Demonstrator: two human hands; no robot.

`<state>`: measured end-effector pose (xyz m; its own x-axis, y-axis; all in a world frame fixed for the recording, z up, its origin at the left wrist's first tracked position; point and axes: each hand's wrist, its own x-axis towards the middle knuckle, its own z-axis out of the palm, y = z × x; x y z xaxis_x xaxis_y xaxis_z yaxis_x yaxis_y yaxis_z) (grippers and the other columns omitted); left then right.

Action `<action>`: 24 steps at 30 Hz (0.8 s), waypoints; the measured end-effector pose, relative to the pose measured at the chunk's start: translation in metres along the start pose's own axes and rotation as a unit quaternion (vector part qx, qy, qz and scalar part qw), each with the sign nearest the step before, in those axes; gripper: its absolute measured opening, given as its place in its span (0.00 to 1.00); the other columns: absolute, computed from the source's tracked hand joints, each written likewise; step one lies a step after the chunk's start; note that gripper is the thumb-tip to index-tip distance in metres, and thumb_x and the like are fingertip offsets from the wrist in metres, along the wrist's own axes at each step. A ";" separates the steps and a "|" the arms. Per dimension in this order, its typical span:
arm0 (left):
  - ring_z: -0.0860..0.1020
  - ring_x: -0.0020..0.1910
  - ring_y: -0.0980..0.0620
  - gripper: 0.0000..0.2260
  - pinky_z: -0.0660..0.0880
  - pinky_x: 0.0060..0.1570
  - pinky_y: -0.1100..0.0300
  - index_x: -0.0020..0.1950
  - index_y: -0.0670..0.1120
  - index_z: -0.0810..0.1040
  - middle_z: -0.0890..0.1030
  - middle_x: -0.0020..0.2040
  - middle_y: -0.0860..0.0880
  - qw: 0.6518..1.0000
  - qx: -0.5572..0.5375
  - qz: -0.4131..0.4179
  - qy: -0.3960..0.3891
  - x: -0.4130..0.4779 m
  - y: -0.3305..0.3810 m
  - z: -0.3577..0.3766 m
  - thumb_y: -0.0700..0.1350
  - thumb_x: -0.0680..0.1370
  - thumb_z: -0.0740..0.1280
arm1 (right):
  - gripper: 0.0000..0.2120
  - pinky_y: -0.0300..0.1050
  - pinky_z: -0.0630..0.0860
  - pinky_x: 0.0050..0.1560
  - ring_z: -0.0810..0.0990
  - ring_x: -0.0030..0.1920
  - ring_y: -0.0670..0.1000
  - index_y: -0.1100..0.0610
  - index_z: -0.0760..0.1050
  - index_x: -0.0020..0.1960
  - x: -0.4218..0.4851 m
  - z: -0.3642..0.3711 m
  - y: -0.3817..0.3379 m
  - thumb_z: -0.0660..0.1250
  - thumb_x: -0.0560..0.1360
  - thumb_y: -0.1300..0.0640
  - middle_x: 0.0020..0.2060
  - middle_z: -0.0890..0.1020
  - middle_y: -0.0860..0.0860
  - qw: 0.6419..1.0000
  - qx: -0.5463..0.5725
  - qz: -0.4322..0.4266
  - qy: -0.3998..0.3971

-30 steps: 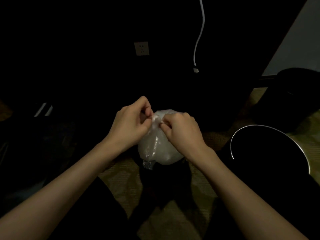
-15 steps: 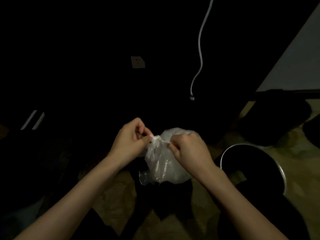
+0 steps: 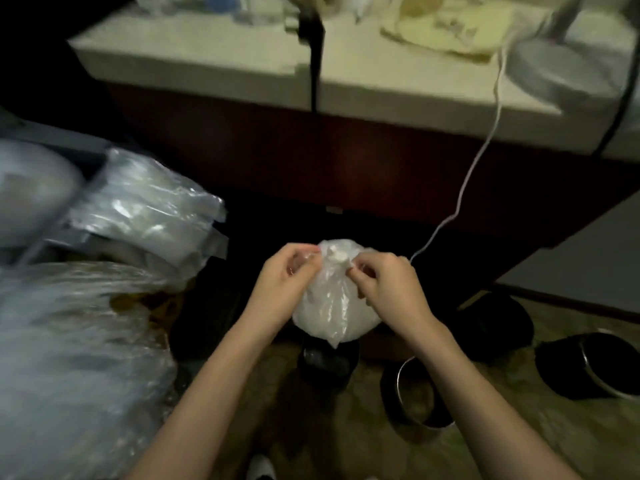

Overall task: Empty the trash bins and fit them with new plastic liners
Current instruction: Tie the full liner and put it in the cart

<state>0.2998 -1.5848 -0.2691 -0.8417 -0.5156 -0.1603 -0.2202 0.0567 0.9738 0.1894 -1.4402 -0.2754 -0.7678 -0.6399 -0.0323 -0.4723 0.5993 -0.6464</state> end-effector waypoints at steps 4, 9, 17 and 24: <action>0.81 0.50 0.61 0.15 0.76 0.46 0.69 0.60 0.51 0.80 0.83 0.51 0.54 1.000 0.017 -0.004 0.025 -0.035 0.081 -0.021 0.53 0.75 0.72 | 0.11 0.53 0.79 0.40 0.79 0.31 0.46 0.50 0.78 0.40 -0.005 -0.058 -0.079 0.64 0.80 0.51 0.30 0.80 0.47 0.998 0.033 -0.052 -0.026; 0.81 0.44 0.60 0.07 0.77 0.46 0.62 0.52 0.52 0.83 0.84 0.44 0.54 0.993 0.045 0.027 0.106 -0.060 0.135 -0.051 0.49 0.75 0.73 | 0.11 0.53 0.79 0.40 0.79 0.32 0.48 0.51 0.77 0.40 -0.016 -0.082 -0.142 0.63 0.80 0.52 0.30 0.80 0.48 0.992 0.057 -0.107 -0.035; 0.80 0.44 0.58 0.06 0.77 0.49 0.53 0.51 0.51 0.82 0.84 0.43 0.54 0.989 0.064 0.048 0.122 -0.082 0.163 -0.089 0.49 0.76 0.72 | 0.10 0.53 0.79 0.40 0.80 0.31 0.46 0.46 0.75 0.39 -0.024 -0.086 -0.190 0.62 0.79 0.51 0.28 0.81 0.47 0.989 0.070 -0.127 -0.028; 0.81 0.44 0.58 0.05 0.78 0.52 0.50 0.51 0.49 0.82 0.84 0.44 0.51 0.986 0.054 0.058 0.146 -0.082 0.176 -0.154 0.47 0.77 0.71 | 0.10 0.53 0.79 0.40 0.79 0.30 0.45 0.49 0.75 0.38 0.000 -0.062 -0.253 0.62 0.78 0.53 0.27 0.80 0.45 0.984 0.084 -0.157 -0.028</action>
<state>0.4064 -1.6645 -0.0599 -0.6893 -0.7241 0.0207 -0.1948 0.2127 0.9575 0.2821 -1.5614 -0.0646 -0.5687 -0.8088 0.1497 -0.6004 0.2837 -0.7476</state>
